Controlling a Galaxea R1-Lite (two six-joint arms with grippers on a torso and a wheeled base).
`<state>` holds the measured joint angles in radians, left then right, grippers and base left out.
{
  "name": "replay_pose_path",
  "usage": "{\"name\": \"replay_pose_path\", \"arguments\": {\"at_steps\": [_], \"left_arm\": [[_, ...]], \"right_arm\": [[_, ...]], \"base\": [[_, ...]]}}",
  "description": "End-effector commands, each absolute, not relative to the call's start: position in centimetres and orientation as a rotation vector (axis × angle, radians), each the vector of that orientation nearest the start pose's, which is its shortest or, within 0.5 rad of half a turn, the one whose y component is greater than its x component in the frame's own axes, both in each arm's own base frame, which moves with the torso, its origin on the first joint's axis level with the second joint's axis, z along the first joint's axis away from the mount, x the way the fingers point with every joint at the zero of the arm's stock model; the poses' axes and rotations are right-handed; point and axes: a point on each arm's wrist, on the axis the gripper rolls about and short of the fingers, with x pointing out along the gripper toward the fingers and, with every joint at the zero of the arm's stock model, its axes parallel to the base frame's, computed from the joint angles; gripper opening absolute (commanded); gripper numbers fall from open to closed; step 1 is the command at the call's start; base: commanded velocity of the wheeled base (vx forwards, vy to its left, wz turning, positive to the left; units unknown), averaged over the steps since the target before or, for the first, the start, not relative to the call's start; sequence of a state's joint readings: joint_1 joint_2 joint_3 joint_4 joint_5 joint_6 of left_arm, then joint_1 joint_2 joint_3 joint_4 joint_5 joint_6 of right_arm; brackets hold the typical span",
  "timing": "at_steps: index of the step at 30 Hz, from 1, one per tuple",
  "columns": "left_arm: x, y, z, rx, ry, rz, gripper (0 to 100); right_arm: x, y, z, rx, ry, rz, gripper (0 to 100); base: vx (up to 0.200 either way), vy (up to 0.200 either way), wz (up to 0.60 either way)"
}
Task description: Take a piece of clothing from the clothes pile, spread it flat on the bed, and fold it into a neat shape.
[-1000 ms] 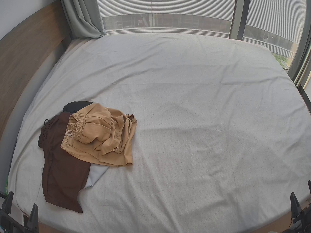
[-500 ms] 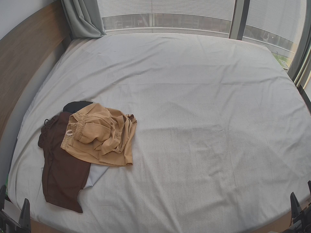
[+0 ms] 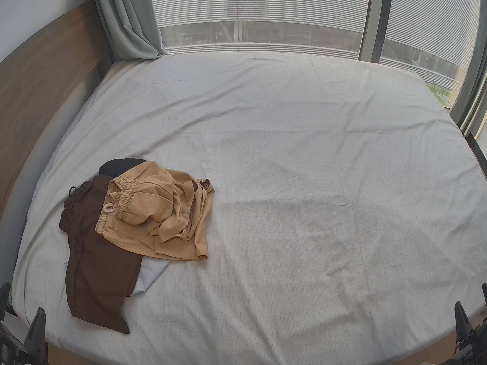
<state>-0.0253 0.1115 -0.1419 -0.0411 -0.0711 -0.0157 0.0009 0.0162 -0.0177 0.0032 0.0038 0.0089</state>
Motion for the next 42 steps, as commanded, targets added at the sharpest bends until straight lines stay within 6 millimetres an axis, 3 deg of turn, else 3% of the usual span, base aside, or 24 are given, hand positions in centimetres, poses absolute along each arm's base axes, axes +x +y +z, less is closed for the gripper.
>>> {"name": "replay_pose_path", "arguments": {"at_steps": [1, 13, 18, 29, 42], "left_arm": [[-1.2, -0.1, 14.5, -0.043, -0.017, -0.158, 100], [2.1, -0.5, 17.6, -0.165, 0.123, -0.239, 100], [3.0, -0.7, 17.7, -0.199, 0.146, -0.271, 100], [7.9, -1.3, 18.2, -0.223, 0.229, -0.335, 100], [12.1, -1.5, 17.7, -0.27, 0.318, -0.408, 100]], "right_arm": [[-2.3, 0.0, 7.6, 0.008, 0.002, 0.006, 100], [-2.3, 0.0, 7.6, 0.008, 0.002, 0.008, 100], [-2.3, 0.0, 7.6, 0.006, 0.002, 0.008, 100], [-2.3, 0.0, 7.6, 0.006, 0.002, 0.008, 100], [-2.3, 0.0, 7.6, 0.006, 0.0, 0.008, 100]], "base": [[0.0, 0.0, 0.0], [0.0, 0.0, 0.0], [0.0, 0.0, 0.0], [0.0, 0.0, 0.0], [0.0, 0.0, 0.0]]}}
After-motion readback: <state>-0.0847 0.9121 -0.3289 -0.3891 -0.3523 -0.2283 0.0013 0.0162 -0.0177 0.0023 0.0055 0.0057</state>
